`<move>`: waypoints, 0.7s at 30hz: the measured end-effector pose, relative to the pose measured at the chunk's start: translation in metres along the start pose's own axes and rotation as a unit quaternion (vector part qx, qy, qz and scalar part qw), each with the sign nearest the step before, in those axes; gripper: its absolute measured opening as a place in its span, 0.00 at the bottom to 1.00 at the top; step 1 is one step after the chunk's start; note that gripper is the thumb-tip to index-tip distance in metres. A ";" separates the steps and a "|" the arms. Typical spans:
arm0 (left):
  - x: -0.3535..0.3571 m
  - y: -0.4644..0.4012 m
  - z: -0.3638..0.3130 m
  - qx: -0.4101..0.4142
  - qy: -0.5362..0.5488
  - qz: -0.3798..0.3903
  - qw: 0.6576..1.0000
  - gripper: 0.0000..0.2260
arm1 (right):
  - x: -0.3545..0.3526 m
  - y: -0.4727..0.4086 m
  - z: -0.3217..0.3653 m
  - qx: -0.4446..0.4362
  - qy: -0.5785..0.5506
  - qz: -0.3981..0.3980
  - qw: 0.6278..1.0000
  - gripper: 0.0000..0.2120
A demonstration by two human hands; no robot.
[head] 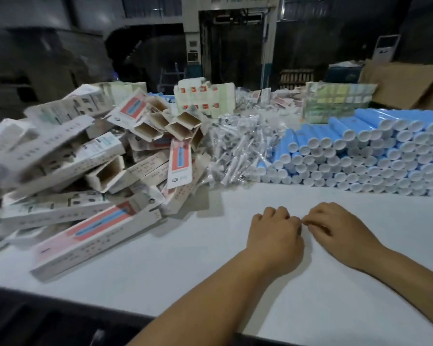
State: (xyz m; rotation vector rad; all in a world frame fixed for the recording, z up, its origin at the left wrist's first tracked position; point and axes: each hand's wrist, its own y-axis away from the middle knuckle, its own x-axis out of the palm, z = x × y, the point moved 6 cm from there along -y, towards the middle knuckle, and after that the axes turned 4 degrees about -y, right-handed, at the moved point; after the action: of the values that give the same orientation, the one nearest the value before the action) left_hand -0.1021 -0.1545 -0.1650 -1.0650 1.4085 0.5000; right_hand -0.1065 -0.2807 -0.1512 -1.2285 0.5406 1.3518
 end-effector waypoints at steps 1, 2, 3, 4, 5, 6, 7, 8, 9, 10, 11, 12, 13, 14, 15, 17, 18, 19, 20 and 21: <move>0.000 -0.001 0.000 -0.001 0.001 -0.002 1.000 0.13 | 0.002 0.000 -0.002 0.002 0.000 0.001 1.000 0.09; 0.000 -0.001 0.000 -0.003 -0.001 -0.001 1.000 0.13 | 0.002 0.001 -0.005 0.005 -0.005 0.000 1.000 0.09; -0.001 -0.001 -0.001 -0.005 -0.003 0.003 1.000 0.13 | 0.001 0.002 -0.006 0.007 -0.010 0.000 1.000 0.09; -0.001 0.000 -0.002 -0.007 -0.005 0.010 1.000 0.13 | 0.001 0.003 -0.007 0.007 -0.012 0.001 1.000 0.09; -0.002 0.000 -0.002 -0.009 -0.004 0.019 1.000 0.13 | 0.001 0.004 -0.007 0.007 -0.013 0.002 1.000 0.09; -0.004 -0.001 -0.002 -0.012 0.000 0.031 0.999 0.13 | 0.001 0.005 -0.007 0.006 -0.012 0.002 1.000 0.09; -0.008 -0.002 -0.001 -0.016 0.007 0.049 0.999 0.13 | 0.001 0.005 -0.008 0.007 -0.010 0.001 1.000 0.09; -0.014 -0.003 0.003 -0.021 0.016 0.070 0.997 0.14 | 0.001 0.005 -0.008 0.009 -0.008 0.002 1.000 0.09; -0.022 -0.005 0.006 -0.027 0.025 0.090 0.995 0.14 | 0.002 0.005 -0.009 0.011 -0.007 0.003 1.000 0.09; -0.033 -0.006 0.011 -0.029 0.033 0.103 0.994 0.15 | 0.002 0.004 -0.010 0.012 -0.008 0.002 1.000 0.09; -0.048 -0.007 0.017 -0.028 0.038 0.104 0.993 0.16 | 0.003 0.004 -0.012 0.014 -0.011 0.002 1.000 0.09; -0.066 -0.007 0.024 -0.025 0.040 0.095 0.994 0.17 | 0.003 0.004 -0.013 0.016 -0.014 0.003 1.000 0.09; -0.085 -0.004 0.032 -0.019 0.039 0.078 0.996 0.17 | 0.004 0.003 -0.013 0.016 -0.017 0.006 1.000 0.09; -0.105 0.000 0.040 -0.012 0.037 0.058 0.998 0.16 | 0.005 0.003 -0.014 0.016 -0.020 0.007 1.000 0.09; -0.125 0.006 0.050 -0.005 0.036 0.037 0.999 0.16 | 0.005 0.003 -0.014 0.018 -0.027 0.006 0.999 0.10; -0.163 0.023 0.075 -0.008 0.040 -0.009 0.999 0.16 | 0.005 0.003 -0.017 0.023 -0.043 0.002 0.999 0.12; -0.182 0.034 0.090 -0.019 0.044 -0.036 0.998 0.17 | 0.006 0.003 -0.018 0.026 -0.048 0.002 0.999 0.14; -0.200 0.045 0.107 -0.036 0.043 -0.067 0.996 0.19 | 0.007 0.002 -0.019 0.027 -0.048 0.003 0.998 0.14; -0.217 0.057 0.126 -0.053 0.031 -0.099 0.993 0.21 | 0.009 0.002 -0.020 0.027 -0.046 0.002 0.999 0.15; -0.233 0.069 0.146 -0.070 0.004 -0.127 0.989 0.23 | 0.010 0.001 -0.020 0.026 -0.043 0.000 0.999 0.15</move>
State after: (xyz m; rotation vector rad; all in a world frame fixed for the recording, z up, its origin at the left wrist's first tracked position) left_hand -0.1177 0.0681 0.0089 -1.3406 1.2355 0.4126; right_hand -0.0985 -0.2947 -0.1669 -1.1227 0.5116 1.3759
